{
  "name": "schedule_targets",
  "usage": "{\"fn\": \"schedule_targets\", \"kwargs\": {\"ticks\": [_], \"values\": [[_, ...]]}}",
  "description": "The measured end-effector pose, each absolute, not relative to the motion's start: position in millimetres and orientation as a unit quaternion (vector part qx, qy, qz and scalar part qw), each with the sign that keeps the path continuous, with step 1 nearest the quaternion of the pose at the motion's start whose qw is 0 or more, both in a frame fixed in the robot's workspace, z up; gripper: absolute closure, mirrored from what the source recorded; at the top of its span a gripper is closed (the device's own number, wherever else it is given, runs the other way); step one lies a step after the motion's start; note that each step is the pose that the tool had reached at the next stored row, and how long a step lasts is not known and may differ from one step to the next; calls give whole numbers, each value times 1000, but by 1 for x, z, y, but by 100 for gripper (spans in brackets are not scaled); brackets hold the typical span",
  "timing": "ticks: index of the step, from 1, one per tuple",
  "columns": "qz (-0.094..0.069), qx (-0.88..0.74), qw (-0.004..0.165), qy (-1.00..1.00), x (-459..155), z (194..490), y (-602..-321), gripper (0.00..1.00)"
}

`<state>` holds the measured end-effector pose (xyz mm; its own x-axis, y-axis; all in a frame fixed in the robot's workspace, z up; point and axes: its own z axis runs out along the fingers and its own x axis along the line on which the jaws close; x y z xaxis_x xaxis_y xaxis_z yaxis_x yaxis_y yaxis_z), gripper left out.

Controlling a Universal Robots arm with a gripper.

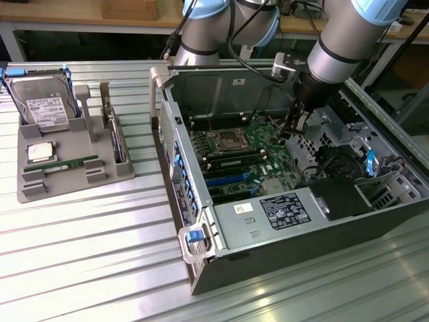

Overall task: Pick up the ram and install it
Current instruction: 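Press down the ram until it locks into place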

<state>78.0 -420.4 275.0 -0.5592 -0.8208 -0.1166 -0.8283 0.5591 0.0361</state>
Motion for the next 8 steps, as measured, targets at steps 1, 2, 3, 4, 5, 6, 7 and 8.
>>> {"fn": "schedule_targets", "kwargs": {"ticks": [1, 2, 3, 4, 5, 6, 7, 8], "values": [[43, -456, 44, 888, 78, 275, -420, 90], [42, -445, 44, 893, 78, 275, -420, 90], [41, -425, 45, 903, 78, 275, -420, 90], [40, -407, 46, 911, 78, 275, -420, 90], [40, -391, 47, 918, 78, 275, -420, 90], [39, -381, 47, 923, 78, 275, -420, 90], [39, -374, 47, 925, 78, 275, -420, 90], [38, -367, 48, 928, 78, 275, -420, 90]]}}
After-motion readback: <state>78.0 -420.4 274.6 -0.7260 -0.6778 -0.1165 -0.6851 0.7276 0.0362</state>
